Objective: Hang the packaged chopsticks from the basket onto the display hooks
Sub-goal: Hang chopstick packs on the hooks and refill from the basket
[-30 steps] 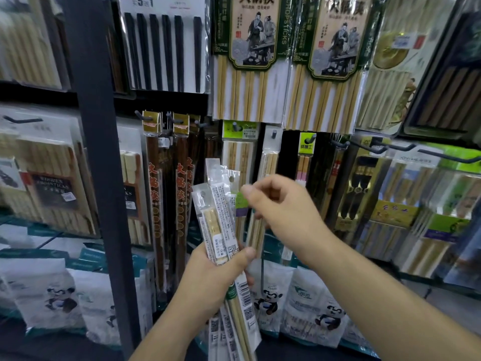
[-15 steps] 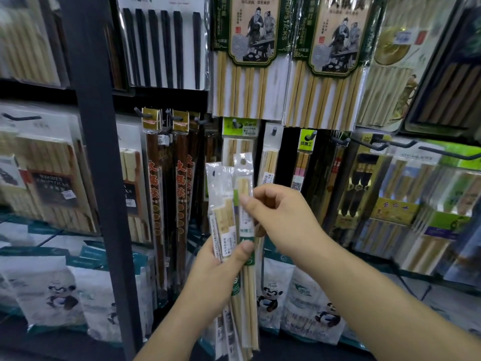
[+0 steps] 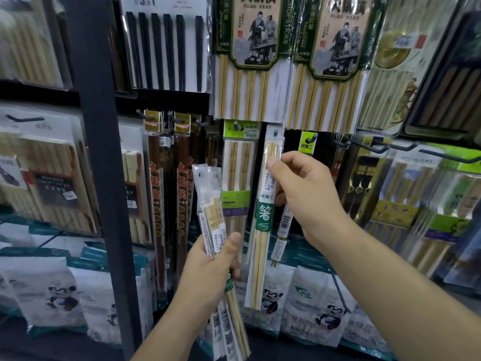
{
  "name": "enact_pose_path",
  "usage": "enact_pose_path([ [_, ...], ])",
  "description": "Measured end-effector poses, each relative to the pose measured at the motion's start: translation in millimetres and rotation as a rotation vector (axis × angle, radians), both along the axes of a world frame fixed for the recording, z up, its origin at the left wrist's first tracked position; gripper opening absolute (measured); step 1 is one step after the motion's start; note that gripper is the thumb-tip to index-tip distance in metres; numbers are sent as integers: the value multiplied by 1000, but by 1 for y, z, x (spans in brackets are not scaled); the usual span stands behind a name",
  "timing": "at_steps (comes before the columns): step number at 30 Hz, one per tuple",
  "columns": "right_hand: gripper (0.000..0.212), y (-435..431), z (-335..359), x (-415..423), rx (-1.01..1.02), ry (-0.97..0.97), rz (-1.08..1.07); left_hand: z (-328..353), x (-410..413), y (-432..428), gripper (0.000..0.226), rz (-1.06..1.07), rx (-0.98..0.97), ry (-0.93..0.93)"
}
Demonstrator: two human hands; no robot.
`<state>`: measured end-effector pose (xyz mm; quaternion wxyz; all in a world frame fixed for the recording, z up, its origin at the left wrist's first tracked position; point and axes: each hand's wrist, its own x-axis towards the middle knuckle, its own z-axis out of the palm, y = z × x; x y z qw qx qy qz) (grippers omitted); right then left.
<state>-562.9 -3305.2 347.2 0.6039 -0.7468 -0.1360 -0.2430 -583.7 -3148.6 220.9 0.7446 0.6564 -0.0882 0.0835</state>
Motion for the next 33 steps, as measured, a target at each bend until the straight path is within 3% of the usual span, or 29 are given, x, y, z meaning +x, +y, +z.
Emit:
enact_pose_path([
  [6, 25, 5, 3, -7, -1, -66, 20, 0, -1, 0, 82, -84, -111, -2],
  [10, 27, 4, 5, -2, 40, -31, -13, 0, 0, 0, 67, -104, -196, 53],
  [20, 25, 5, 2, -7, -20, -97, 12, 5, -3, -2, 41, -74, -177, 94],
  [28, 14, -2, 5, 5, 45, 63, -27, 9, -4, -3, 51, -76, -217, 122],
  [33, 22, 1, 8, 7, 38, 61, -57, 9, -4, -5, 55, -70, -254, 105],
])
